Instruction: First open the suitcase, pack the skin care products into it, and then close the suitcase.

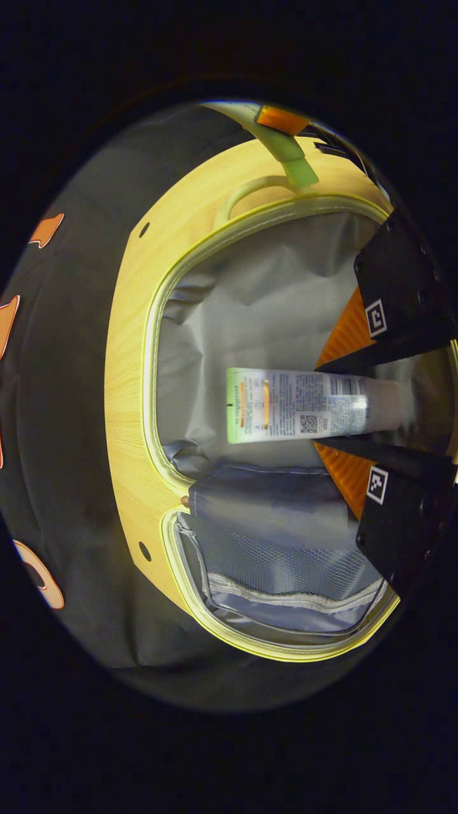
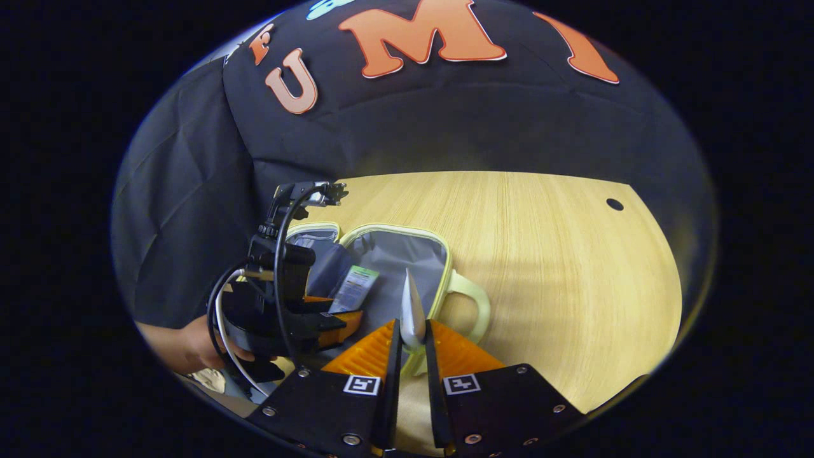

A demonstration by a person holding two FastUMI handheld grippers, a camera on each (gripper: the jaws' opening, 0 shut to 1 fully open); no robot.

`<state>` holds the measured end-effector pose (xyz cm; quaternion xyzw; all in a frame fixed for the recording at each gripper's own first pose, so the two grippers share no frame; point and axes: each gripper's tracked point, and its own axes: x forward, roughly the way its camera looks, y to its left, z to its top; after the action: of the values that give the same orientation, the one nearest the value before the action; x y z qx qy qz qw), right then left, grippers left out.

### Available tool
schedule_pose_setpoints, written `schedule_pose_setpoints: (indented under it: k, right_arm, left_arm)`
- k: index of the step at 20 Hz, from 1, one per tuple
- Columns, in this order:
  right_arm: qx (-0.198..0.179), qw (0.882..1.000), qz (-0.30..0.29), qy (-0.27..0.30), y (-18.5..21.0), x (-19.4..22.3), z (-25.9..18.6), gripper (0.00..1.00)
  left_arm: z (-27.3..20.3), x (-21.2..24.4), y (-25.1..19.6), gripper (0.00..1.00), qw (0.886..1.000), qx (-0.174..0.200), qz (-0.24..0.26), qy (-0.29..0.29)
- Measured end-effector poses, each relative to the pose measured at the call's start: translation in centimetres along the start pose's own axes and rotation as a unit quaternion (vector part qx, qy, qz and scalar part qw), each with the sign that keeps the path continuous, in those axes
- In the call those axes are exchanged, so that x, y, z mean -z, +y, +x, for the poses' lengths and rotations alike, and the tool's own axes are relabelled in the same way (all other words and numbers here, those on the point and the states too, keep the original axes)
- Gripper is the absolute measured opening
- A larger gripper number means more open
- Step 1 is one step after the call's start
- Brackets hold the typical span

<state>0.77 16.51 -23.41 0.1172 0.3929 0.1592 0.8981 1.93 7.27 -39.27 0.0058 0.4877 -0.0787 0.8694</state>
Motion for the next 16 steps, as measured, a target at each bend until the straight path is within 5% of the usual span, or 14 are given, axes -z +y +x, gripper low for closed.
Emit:
schedule_pose_setpoints:
  k: [5,9,16]
  right_arm:
    - [-0.025,0.999,-0.001,0.028,1.7,0.6,1.5,0.22]
    - [-0.051,0.996,-0.012,0.068,3.8,2.3,3.3,0.22]
    - [-0.039,0.989,0.005,0.141,4.1,5.5,6.6,0.22]
  left_arm:
    - [-4.1,-2.7,1.8,0.78,0.997,-0.020,-0.013,-0.079]
    - [-9.2,-6.4,6.0,0.80,0.983,-0.076,-0.019,-0.168]
    - [-13.0,-4.0,16.0,0.79,0.967,-0.162,-0.048,-0.193]
